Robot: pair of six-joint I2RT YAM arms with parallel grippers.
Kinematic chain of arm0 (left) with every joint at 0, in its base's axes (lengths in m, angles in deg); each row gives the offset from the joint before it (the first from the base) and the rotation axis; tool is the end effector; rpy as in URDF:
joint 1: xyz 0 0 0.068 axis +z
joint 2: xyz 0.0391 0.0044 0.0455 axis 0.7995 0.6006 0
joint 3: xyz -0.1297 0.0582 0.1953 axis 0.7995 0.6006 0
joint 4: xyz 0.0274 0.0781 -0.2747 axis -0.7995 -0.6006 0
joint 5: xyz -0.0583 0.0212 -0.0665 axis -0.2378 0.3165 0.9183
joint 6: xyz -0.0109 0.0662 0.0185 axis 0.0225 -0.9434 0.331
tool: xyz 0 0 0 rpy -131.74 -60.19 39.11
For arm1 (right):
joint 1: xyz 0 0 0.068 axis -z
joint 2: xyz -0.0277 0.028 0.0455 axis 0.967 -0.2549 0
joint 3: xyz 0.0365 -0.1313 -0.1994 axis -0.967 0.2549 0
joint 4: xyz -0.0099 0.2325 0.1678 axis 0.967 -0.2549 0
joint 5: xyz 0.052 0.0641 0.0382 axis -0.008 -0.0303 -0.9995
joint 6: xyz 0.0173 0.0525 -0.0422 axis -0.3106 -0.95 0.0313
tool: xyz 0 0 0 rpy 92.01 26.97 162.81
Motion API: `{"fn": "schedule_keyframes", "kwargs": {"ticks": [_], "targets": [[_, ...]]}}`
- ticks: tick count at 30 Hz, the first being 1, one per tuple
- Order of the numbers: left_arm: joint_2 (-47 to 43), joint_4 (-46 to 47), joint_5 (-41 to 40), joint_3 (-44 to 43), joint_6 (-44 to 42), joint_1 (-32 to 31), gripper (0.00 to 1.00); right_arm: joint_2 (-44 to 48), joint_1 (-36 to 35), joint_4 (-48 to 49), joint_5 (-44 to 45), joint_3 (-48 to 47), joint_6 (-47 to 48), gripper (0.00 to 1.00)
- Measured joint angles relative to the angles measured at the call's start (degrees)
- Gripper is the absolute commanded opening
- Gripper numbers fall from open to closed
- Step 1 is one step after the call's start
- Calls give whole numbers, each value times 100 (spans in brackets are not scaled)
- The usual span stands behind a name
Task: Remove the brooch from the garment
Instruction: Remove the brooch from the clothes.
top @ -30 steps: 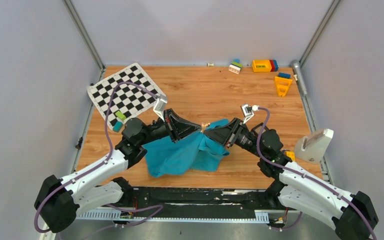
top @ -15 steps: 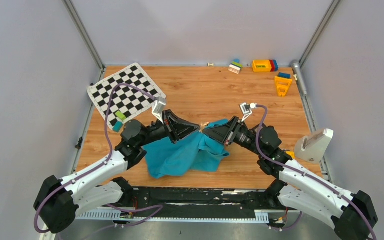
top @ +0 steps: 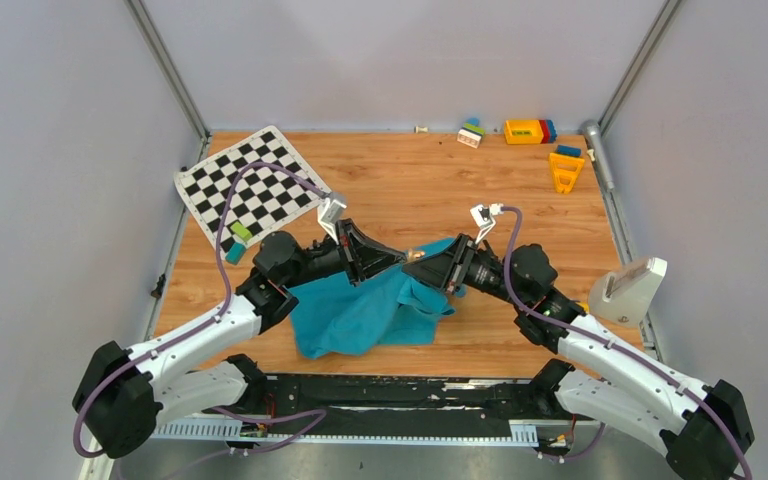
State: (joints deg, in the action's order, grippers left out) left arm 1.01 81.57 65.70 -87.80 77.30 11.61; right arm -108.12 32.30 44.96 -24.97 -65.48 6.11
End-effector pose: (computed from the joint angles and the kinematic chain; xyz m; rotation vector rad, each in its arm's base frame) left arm 0.1972 -0.2147 0.2743 0.5449 1.5000 -1.5437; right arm 0.1841 0.1998 0.2614 -0.1235 1.8217 1.6059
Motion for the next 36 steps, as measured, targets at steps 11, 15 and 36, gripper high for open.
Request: {"fn": "schedule_keyframes", "kwargs": {"ticks": [11, 15, 36], "targets": [[-74, -992, -533, -133, -70, -133, 0, 330, -17, -295, 17, -2, 282, 67], [-101, -944, -555, -129, 42, -157, 0, 629, -17, -138, 162, 234, 258, 55], [-409, -1080, -874, -24, 236, -157, 0, 1226, -33, 391, 640, 791, 197, 51]]}}
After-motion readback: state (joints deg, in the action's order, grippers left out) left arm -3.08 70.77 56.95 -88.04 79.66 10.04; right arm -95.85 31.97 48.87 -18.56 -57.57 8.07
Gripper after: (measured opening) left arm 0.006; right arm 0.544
